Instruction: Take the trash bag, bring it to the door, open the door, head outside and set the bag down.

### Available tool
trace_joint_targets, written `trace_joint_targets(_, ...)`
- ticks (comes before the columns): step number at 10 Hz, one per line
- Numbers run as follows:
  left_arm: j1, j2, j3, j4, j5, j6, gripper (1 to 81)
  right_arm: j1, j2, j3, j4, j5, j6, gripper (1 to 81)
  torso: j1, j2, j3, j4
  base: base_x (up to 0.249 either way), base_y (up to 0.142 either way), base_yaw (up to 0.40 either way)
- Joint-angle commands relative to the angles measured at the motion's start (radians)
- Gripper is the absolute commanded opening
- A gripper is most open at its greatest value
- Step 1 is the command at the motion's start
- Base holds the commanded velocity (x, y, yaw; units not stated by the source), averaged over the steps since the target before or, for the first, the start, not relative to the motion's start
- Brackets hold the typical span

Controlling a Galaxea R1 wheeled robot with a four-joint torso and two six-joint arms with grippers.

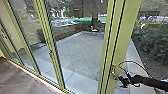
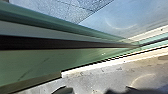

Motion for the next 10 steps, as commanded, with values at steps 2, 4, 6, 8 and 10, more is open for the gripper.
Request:
trace_joint_targets(2, 0.0, -0.009, 0.008, 0.0, 0.112, 0.009, 1.0, -0.019, 0.081, 0.018, -0.057, -0.153, 0.028, 81.1, 0.001, 0.0, 0.0, 0.0, 0.0, 0.0, 0.0)
trace_joint_targets(4, 0.0, -0.01, 0.008, 0.001, 0.112, 0.009, 1.0, -0.015, 0.079, 0.017, -0.057, -0.153, 0.03, 81.1, 0.001, 0.0, 0.0, 0.0, 0.098, 0.0, 0.0)
trace_joint_targets(6, 0.0, -0.01, 0.008, 0.001, 0.112, 0.009, 1.0, -0.016, 0.08, 0.015, -0.057, -0.133, 0.03, 81.1, 0.001, -0.002, 0.0, 0.0, 0.113, 0.0, 0.0)
trace_joint_targets(8, 0.001, -0.012, 0.008, 0.001, 0.112, 0.007, 1.0, -0.013, 0.079, 0.014, -0.057, -0.121, 0.03, 81.1, 0.001, -0.002, 0.0, -0.001, 0.124, 0.0, 0.0)
trace_joint_targets(10, 0.001, -0.012, 0.008, 0.001, 0.112, 0.009, 1.0, -0.013, 0.077, 0.017, -0.057, -0.113, 0.03, 81.1, 0.001, -0.004, 0.0, -0.002, 0.133, 0.0, 0.0)
